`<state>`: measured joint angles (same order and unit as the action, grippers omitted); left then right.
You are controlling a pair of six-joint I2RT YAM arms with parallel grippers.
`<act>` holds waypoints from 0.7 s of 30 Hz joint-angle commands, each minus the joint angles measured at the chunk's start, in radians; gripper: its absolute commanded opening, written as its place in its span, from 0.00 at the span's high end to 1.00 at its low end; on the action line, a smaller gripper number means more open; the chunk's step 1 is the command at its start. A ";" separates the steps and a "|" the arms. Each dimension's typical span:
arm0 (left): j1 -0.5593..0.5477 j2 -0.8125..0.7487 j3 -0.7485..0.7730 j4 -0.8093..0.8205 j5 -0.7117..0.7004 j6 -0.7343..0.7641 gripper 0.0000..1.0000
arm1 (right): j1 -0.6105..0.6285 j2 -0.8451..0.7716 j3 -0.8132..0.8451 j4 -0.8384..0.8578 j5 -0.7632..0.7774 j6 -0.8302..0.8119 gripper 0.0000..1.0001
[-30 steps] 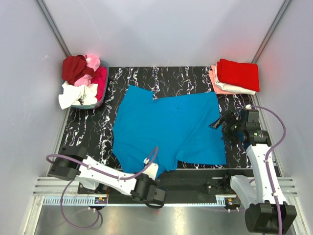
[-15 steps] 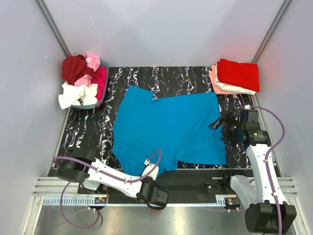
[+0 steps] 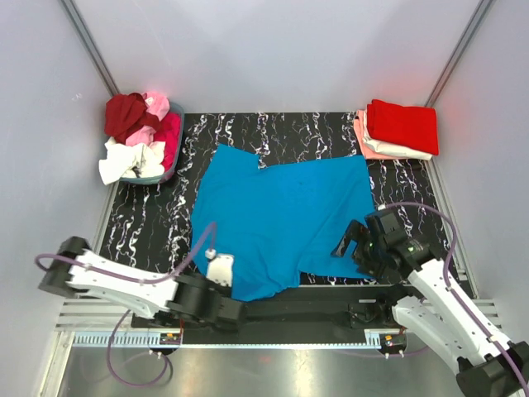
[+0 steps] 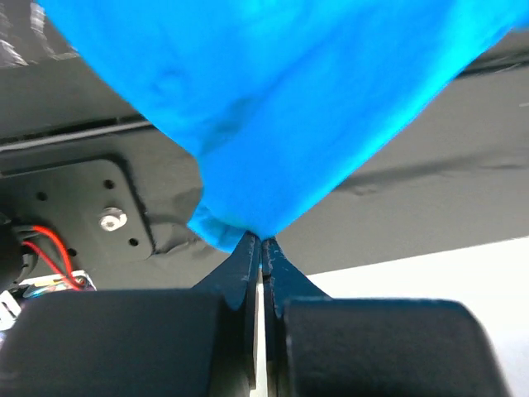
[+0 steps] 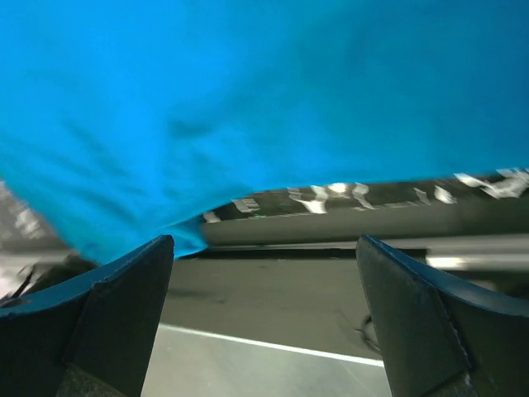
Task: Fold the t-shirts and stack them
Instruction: Flatten the tshirt out
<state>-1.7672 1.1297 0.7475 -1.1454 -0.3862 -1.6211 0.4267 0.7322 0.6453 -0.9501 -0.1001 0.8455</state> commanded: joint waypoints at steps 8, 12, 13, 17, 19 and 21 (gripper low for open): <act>0.008 -0.427 -0.046 -0.333 -0.125 -0.233 1.00 | 0.023 0.100 0.025 -0.061 0.184 0.037 0.00; 0.008 -0.441 -0.054 -0.324 -0.120 -0.246 1.00 | 0.050 0.162 0.054 -0.078 0.209 0.033 0.00; 0.008 -0.443 -0.054 -0.294 -0.125 -0.229 1.00 | 0.055 0.177 0.057 -0.078 0.203 0.040 0.00; 0.008 -0.455 -0.047 -0.257 -0.151 -0.211 1.00 | 0.067 0.265 0.030 -0.026 0.159 0.030 0.01; 0.008 -0.458 -0.043 -0.252 -0.155 -0.212 1.00 | 0.069 0.269 0.008 -0.016 0.154 0.041 0.00; 0.008 -0.458 -0.042 -0.246 -0.158 -0.210 1.00 | 0.067 0.211 -0.022 0.019 0.155 0.121 0.00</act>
<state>-1.7611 0.6804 0.6933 -1.3422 -0.4835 -1.8198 0.4858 0.9951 0.6491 -0.9779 0.0521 0.8982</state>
